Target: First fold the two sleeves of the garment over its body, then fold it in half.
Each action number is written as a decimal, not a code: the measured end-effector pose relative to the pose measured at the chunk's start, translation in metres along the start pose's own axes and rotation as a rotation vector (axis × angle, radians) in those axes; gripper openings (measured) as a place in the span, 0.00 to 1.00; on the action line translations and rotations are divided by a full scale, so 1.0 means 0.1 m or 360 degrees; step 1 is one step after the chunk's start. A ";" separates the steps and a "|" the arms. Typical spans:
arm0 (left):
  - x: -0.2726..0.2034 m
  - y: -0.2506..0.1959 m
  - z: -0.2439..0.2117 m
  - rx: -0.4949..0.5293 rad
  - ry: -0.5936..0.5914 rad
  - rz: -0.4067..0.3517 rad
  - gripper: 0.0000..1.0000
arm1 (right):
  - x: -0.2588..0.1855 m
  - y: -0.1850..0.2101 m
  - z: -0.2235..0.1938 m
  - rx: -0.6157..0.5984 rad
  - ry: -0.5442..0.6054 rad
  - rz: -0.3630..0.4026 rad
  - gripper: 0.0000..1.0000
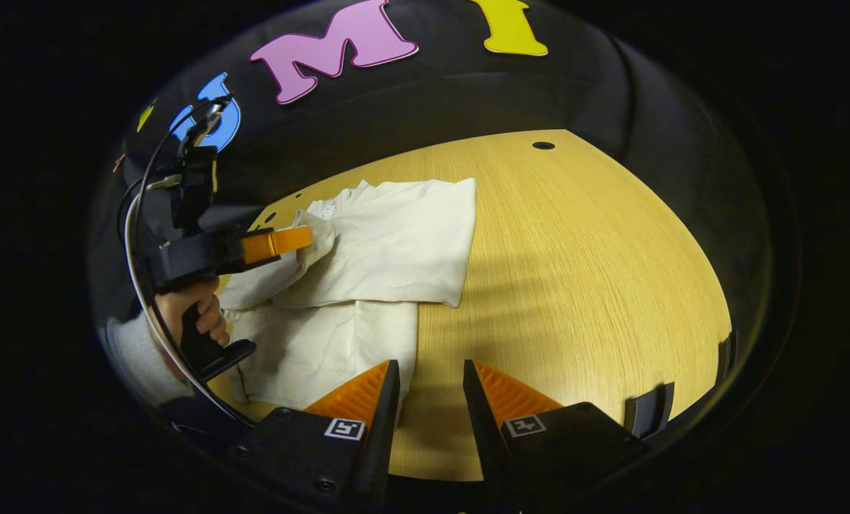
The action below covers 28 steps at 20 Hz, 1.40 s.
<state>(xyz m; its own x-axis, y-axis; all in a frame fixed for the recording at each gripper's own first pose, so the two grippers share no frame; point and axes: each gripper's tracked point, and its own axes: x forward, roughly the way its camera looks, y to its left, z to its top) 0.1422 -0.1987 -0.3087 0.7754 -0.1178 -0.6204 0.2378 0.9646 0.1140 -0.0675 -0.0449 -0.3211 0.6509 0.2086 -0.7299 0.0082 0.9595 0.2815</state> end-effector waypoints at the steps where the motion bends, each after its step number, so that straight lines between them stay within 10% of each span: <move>1: 0.03 0.00 -0.01 -0.0010 -0.0008 0.0030 0.06 | 0.01 -0.02 0.01 0.0001 0.0004 0.0002 0.56; 8: 0.13 -0.19 -0.18 0.0050 0.0070 0.0000 0.22 | 0.04 -0.06 0.03 -0.0008 0.0019 0.0008 0.55; 12: 0.05 -0.22 -0.19 0.0121 0.0073 -0.0017 0.67 | 0.05 -0.01 0.02 -0.0012 0.0018 0.0012 0.55; 15: -0.04 -0.19 -0.20 0.0166 0.0068 -0.0033 0.82 | 0.04 0.05 0.01 -0.0027 0.0017 0.0019 0.56; 28: -1.29 0.64 -0.64 0.0024 0.0107 -0.0060 0.82 | 0.04 0.33 -0.17 -0.0102 0.0067 0.0083 0.66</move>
<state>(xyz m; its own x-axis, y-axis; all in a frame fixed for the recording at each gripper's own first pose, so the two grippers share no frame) 0.0195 -0.1068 -0.2711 0.7246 -0.1373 -0.6753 0.2755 0.9560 0.1012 -0.0773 -0.0090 -0.3252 0.6166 0.2651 -0.7413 -0.0744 0.9570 0.2804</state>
